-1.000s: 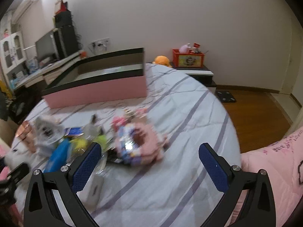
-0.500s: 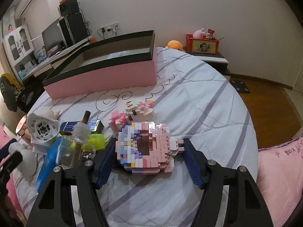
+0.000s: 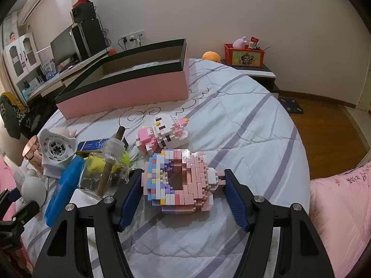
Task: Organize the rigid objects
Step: 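Grasp the white plush toy with the left tool while the right tool grasps the pink block donut, then lift both held items into the pink box and open both tools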
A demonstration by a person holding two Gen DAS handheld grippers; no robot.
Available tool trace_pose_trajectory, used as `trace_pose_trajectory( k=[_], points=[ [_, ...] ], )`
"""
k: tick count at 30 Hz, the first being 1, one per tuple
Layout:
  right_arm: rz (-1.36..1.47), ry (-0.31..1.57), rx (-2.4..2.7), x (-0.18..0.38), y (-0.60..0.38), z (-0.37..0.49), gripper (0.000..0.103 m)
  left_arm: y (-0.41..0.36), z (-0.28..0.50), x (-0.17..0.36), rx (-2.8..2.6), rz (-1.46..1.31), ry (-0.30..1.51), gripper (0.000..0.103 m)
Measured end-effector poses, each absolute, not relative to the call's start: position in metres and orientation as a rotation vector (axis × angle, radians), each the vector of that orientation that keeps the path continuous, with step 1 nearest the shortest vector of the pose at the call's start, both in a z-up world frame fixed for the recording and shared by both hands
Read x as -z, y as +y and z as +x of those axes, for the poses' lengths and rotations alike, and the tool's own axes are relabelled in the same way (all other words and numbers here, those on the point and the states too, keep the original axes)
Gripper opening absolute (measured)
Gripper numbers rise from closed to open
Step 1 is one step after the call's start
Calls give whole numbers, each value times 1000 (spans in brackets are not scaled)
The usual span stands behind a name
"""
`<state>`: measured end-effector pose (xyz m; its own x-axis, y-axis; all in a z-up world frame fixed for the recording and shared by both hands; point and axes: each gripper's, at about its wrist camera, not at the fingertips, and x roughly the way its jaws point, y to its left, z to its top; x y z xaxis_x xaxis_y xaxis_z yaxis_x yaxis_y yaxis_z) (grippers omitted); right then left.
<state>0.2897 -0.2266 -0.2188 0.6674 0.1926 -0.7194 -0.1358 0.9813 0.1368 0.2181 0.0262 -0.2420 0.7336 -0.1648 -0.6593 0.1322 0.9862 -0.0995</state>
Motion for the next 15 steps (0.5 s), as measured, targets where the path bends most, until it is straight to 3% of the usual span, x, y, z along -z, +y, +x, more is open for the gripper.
trace_pose_trajectory(
  k=[5,15],
  points=[
    [87,830,-187,220,-229,295,69,20,226,241,143,-4,715,76],
    [85,784,-192,215,-230,283,68,17,221,233,164,7,670,75]
  ],
)
